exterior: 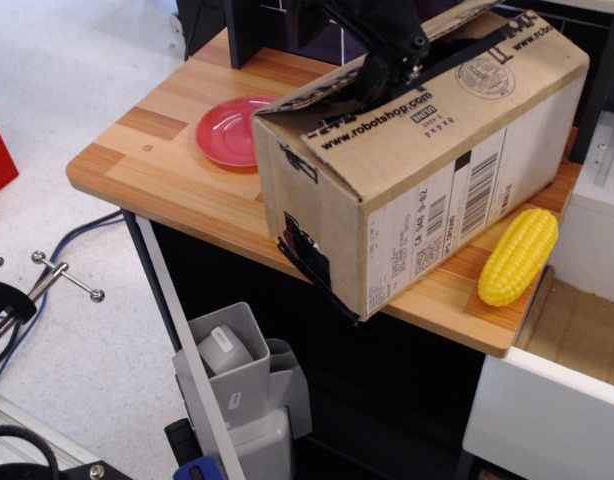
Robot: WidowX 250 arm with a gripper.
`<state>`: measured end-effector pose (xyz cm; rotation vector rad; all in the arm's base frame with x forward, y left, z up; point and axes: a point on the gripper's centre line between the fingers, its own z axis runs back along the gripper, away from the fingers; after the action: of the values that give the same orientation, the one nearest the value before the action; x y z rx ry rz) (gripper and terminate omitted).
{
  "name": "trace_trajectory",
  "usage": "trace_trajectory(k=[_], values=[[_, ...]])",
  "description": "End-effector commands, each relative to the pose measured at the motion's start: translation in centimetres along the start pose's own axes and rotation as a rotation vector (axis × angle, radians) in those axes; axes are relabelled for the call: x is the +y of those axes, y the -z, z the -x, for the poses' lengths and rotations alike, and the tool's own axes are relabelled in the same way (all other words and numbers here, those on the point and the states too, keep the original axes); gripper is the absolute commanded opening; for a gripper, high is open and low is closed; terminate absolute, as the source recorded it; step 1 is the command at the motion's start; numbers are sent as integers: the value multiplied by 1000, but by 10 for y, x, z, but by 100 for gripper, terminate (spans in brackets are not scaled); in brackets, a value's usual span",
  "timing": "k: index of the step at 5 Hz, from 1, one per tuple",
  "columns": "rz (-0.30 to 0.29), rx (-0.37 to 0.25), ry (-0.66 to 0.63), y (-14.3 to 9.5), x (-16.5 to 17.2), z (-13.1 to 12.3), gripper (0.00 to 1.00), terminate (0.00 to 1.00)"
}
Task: Open small4fbox flaps
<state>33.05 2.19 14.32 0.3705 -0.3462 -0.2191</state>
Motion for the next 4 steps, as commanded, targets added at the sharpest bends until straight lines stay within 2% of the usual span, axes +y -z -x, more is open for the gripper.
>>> trace_trajectory(k=[1,3,4], values=[[-50,-60,33,-17,44,-15,100,0],[-18,-46,65,-11,65,-15,100,0],[-8,-76,95,0,78,-10,100,0]])
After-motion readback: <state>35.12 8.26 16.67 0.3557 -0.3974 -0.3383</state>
